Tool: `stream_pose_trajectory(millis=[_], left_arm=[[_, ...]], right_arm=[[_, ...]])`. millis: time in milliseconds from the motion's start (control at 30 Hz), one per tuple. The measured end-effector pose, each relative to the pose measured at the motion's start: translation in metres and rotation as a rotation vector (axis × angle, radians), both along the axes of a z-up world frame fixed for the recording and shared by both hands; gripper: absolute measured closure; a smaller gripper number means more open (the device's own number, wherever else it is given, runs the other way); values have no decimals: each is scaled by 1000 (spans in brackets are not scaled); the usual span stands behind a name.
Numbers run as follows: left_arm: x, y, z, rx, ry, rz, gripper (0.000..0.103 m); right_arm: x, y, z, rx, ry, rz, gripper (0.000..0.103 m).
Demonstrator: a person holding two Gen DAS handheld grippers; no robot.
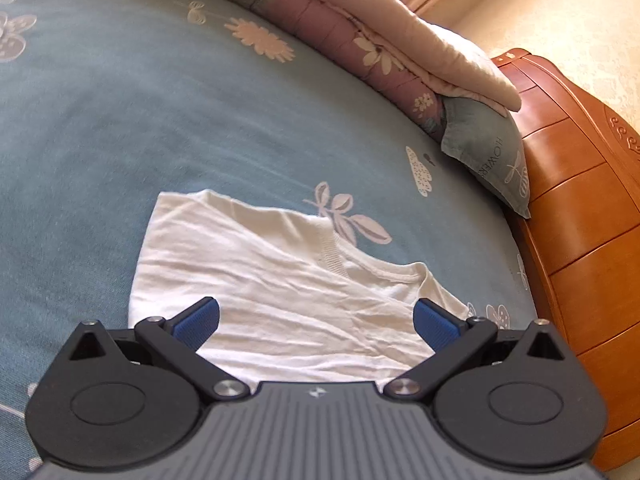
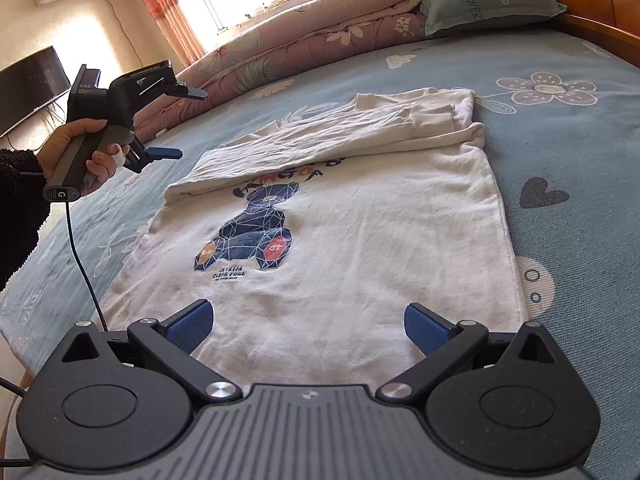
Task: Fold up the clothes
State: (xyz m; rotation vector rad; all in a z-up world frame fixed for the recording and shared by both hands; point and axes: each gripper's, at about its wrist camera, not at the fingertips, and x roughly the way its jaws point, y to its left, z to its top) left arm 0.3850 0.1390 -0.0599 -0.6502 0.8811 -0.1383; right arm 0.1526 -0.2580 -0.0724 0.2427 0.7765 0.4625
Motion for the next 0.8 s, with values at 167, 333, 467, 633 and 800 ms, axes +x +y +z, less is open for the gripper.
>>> stream_pose_trajectory(millis=[167,333,467,633,800], left_arm=[[-17,15,-33,-13,5,19,1],[-7,21,-7,-15,-48,48,1],[19,13,-4,-56,-68,6,1],[38,4,-30,70,-16,108,1],[45,27,-32,41,-23,224,1]], right_arm=[[1,5,-4,-45,-12,2,0],[1,7,-4,-58,-23,1,0],[0,9,-5,-72,-30,6,0],[0,13,-6,-104,-43,18,0],[0,16,-7,-126,-52,26,0]])
